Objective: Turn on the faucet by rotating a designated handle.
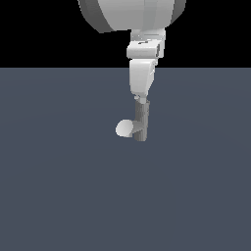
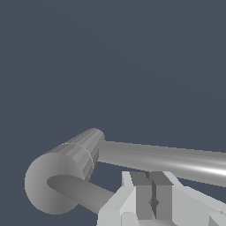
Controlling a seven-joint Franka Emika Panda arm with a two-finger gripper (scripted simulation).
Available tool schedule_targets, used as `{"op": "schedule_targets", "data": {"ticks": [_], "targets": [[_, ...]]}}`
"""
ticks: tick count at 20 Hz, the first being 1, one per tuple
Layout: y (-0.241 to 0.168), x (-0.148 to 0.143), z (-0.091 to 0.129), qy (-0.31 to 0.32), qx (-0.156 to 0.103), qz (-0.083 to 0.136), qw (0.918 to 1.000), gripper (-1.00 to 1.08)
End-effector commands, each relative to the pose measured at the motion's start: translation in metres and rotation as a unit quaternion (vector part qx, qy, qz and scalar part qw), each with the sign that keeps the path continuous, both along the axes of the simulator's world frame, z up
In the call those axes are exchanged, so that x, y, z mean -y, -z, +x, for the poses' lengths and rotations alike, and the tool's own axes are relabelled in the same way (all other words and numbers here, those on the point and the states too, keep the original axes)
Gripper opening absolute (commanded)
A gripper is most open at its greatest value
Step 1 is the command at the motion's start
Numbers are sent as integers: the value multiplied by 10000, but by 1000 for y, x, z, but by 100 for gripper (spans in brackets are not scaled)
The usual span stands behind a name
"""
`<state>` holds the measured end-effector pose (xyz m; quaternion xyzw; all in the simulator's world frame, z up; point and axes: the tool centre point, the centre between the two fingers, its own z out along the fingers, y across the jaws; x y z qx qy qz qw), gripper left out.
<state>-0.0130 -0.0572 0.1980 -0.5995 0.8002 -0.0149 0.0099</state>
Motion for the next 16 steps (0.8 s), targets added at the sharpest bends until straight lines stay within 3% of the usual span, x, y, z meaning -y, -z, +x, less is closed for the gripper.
{"op": "schedule_targets", "data": {"ticks": [1, 2, 3, 16], "targets": [[17, -43, -5, -236, -170, 56, 9996, -100], [17, -43, -5, -236, -170, 56, 9996, -100], [-1, -6, 2, 27, 12, -2, 10000, -100], [10, -54, 35, -136, -101, 35, 9999, -100]]}}
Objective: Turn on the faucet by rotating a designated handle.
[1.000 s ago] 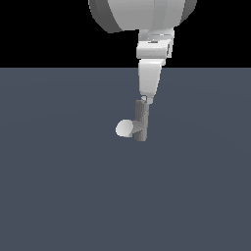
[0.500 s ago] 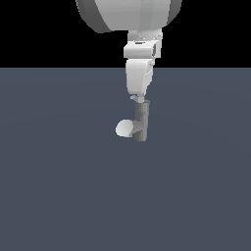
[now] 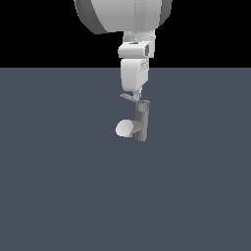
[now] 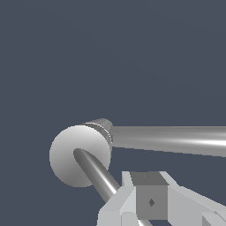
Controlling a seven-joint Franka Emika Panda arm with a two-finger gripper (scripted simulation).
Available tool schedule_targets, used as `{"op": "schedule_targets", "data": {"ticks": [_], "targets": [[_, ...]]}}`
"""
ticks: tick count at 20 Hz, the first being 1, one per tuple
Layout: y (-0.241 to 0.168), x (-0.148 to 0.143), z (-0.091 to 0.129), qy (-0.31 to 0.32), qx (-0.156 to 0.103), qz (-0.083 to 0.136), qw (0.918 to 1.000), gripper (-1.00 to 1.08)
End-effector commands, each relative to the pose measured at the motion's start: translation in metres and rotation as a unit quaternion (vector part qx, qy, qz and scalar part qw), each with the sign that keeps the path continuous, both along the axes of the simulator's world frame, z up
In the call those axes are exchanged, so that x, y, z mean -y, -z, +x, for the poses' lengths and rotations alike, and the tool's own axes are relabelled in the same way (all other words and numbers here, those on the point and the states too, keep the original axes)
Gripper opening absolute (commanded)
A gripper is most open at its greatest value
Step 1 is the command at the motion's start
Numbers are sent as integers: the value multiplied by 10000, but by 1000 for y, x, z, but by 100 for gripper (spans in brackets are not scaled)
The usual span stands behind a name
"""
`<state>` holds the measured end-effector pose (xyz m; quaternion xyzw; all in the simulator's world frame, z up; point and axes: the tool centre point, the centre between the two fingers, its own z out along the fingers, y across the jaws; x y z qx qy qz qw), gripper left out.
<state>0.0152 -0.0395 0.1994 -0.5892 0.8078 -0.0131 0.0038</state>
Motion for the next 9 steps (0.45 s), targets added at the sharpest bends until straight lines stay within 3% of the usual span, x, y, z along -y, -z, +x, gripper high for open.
{"op": "schedule_targets", "data": {"ticks": [1, 9], "targets": [[12, -40, 9, -276, -50, 60, 9996, -100], [18, -64, 25, -359, -107, 79, 9993, -100]]}}
